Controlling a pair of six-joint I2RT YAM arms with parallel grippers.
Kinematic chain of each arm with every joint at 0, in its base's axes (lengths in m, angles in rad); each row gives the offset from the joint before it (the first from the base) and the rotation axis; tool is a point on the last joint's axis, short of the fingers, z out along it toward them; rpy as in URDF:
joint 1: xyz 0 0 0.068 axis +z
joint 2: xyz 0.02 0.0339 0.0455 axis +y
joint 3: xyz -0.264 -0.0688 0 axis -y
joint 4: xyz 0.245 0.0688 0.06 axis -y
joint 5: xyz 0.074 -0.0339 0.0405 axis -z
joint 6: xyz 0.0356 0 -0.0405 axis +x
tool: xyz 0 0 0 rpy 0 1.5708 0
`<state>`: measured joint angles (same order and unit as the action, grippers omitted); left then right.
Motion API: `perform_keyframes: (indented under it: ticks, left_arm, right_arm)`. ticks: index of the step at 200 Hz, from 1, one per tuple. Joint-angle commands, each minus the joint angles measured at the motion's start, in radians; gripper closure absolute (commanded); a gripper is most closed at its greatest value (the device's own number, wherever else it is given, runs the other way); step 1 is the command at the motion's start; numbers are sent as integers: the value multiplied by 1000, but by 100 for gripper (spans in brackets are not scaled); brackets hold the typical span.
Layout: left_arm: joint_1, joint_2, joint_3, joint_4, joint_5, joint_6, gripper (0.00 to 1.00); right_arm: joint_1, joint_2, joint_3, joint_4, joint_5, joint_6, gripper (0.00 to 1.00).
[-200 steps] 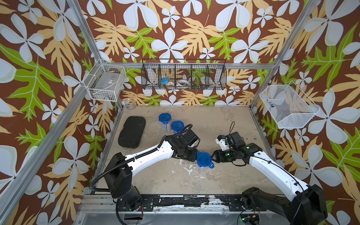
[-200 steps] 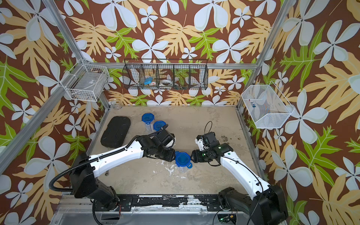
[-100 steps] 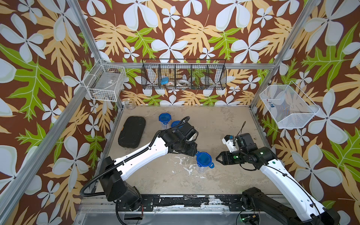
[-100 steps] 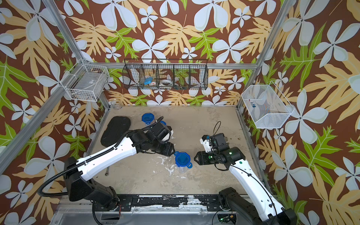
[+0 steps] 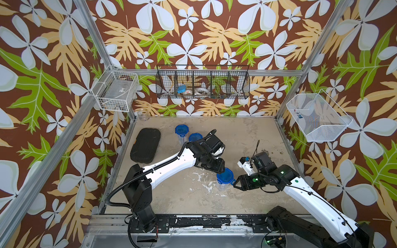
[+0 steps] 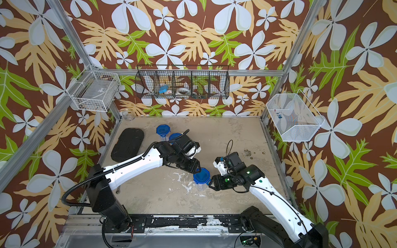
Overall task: Pack away toiletry kits
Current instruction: Close the fastener on the container.
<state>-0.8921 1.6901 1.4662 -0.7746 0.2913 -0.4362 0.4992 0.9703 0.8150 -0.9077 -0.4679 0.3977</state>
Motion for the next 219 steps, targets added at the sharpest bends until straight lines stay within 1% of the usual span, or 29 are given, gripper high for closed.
perform_keyframes:
  ticks: [1,33,73,116,165,199,219]
  left_arm:
    - [-1,-4,-12,29,30,17,47]
    - [-3,0,-25,47,49,16,47]
    - [-3,16,-29,54,62,19,47]
    - [-5,13,-50,80,111,1,48]
    - [-5,-16,-124,186,234,-77,49]
    - [-5,-23,-135,222,254,-110,50]
    - [-4,-17,-126,213,243,-111,50]
  right_arm:
    - [0,1,-19,26,35,31,42]
    - [-19,14,-48,85,11,45,45]
    - [-38,42,-55,138,12,45,47]
    - [-48,90,-60,205,-2,44,49]
    - [-49,122,-42,288,-46,61,51]
    - [-50,133,-48,314,-59,68,51]
    - [-50,125,-51,301,-46,63,51]
